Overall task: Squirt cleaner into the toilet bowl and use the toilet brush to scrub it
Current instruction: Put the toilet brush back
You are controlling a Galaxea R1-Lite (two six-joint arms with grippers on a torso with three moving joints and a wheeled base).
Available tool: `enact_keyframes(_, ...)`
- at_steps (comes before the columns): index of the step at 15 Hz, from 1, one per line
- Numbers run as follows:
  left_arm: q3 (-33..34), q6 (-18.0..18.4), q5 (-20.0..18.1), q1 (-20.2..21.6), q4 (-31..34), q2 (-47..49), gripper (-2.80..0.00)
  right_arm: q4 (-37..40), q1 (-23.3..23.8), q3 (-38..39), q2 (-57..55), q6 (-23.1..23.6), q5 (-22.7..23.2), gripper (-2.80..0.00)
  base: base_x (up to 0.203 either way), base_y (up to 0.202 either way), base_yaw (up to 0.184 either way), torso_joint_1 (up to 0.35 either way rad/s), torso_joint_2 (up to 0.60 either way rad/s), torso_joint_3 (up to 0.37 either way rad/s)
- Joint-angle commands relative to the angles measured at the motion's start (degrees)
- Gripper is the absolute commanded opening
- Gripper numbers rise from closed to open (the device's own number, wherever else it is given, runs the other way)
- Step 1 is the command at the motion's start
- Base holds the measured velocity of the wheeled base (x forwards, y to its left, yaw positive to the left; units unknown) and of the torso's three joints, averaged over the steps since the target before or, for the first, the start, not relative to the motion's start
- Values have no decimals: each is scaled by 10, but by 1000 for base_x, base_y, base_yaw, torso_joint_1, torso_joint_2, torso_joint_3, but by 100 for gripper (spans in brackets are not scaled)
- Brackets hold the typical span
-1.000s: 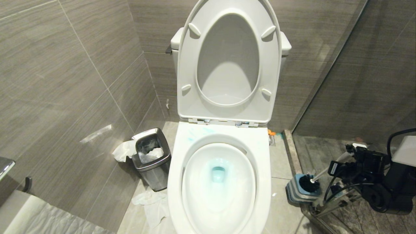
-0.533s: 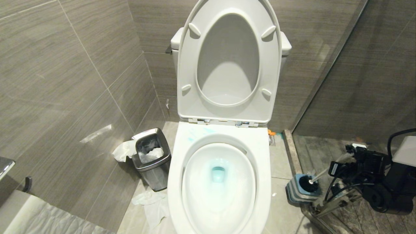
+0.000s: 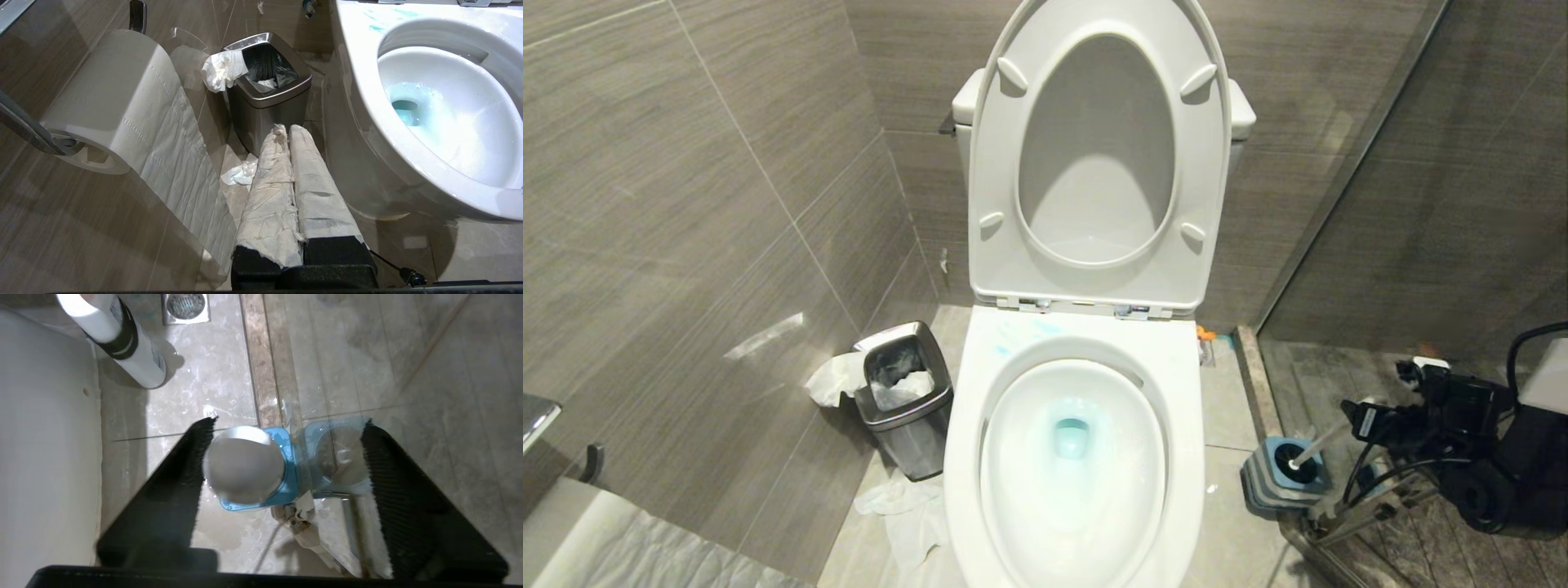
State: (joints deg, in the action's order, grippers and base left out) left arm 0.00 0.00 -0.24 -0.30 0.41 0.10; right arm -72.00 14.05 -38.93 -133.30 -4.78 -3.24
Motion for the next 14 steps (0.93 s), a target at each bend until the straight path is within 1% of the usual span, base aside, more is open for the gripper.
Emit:
enact_keyframes(1,1,0,0,0,-1,1,-280,-3,2,32,58,12,9,0,0,0,0,0,0,0)
enact_keyframes(4,1,0,0,0,-1,1,-280,-2,2,99,142,25,54,0,0,0,0,0,0,0)
enact_keyframes(6,1,0,0,0,0,1,-280,-1,1,139,184,27,72,0,0,0,0,0,0,0)
enact_keyframes(9,1,0,0,0,0,1,-280,0,0,178,246,28,109,0,0,0,0,0,0,0)
enact_keyframes(14,1,0,0,0,0,1,-280,6,-9,224,342,36,131,0,0,0,0,0,0,0)
